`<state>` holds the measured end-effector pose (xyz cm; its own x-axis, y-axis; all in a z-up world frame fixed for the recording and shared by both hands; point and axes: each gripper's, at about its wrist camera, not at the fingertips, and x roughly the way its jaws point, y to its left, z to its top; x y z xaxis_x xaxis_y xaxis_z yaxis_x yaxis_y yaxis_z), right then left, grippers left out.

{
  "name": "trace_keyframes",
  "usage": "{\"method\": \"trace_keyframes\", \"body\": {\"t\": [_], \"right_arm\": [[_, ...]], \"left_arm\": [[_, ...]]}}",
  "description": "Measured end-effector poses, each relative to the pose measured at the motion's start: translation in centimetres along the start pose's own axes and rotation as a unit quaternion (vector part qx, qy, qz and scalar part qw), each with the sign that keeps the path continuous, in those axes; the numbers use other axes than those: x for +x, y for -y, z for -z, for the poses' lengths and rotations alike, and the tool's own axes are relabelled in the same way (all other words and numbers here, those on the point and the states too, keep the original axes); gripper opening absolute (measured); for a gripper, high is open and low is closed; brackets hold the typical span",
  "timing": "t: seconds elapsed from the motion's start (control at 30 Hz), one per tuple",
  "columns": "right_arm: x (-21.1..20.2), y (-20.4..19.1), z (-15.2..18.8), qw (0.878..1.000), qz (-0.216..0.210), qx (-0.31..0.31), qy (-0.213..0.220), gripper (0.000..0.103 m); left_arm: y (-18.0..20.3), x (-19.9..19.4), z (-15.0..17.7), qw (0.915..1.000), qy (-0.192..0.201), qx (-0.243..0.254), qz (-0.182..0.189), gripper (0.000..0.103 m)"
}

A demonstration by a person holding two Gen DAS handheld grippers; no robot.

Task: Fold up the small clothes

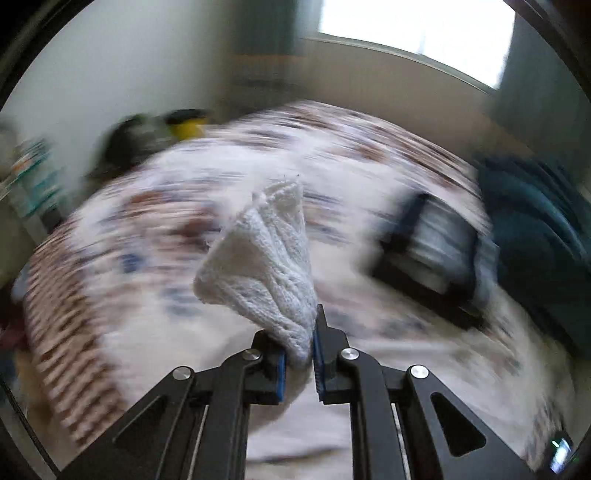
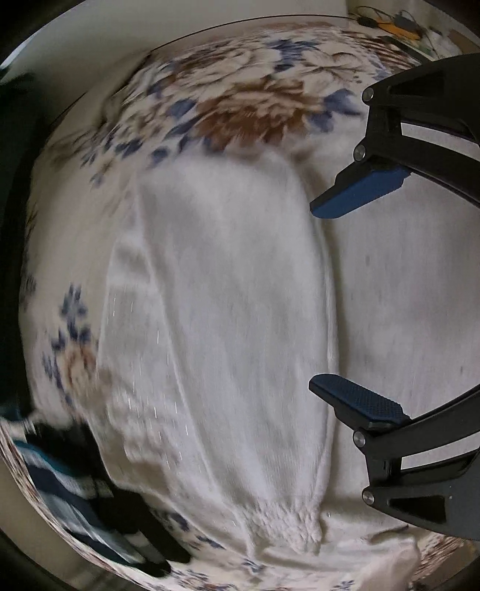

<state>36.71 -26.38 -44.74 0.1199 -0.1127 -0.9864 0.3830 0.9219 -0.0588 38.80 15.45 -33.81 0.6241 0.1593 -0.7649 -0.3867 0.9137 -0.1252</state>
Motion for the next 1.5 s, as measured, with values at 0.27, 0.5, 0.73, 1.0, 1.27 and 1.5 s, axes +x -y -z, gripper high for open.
{"method": "trace_keyframes", "body": {"t": [0.27, 0.5, 0.73, 1.0, 1.27, 1.5], "right_arm": [[2.4, 11.2, -0.4, 0.995, 0.006, 0.091, -0.027, 0.088], [1.5, 16.7, -1.4, 0.989, -0.061, 0.129, -0.033, 0.088], [-0.8, 14.2, -4.2, 0.971, -0.200, 0.133, -0.015, 0.088], [5.8, 7.2, -8.4, 0.939, -0.273, 0.191, -0.088, 0.088], [4.8, 4.4, -9.5, 0.973, -0.195, 0.119, -0.035, 0.012], [1.1, 10.8, -8.2, 0.981, -0.154, 0.117, 0.035, 0.012]], "left_arm": [[22.4, 3.1, 8.4, 0.9765, -0.081, 0.147, 0.135, 0.009], [29.5, 5.9, 14.1, 0.9483, -0.194, 0.185, 0.170, 0.030], [19.0, 3.7, 12.7, 0.9753, -0.142, 0.154, 0.071, 0.091], [6.0, 5.1, 14.1, 0.9720, -0.185, 0.108, -0.098, 0.091], [2.7, 5.4, 15.1, 0.9701, -0.195, 0.076, -0.123, 0.091], [3.7, 5.8, 13.6, 0.9751, -0.180, 0.081, -0.100, 0.091]]}}
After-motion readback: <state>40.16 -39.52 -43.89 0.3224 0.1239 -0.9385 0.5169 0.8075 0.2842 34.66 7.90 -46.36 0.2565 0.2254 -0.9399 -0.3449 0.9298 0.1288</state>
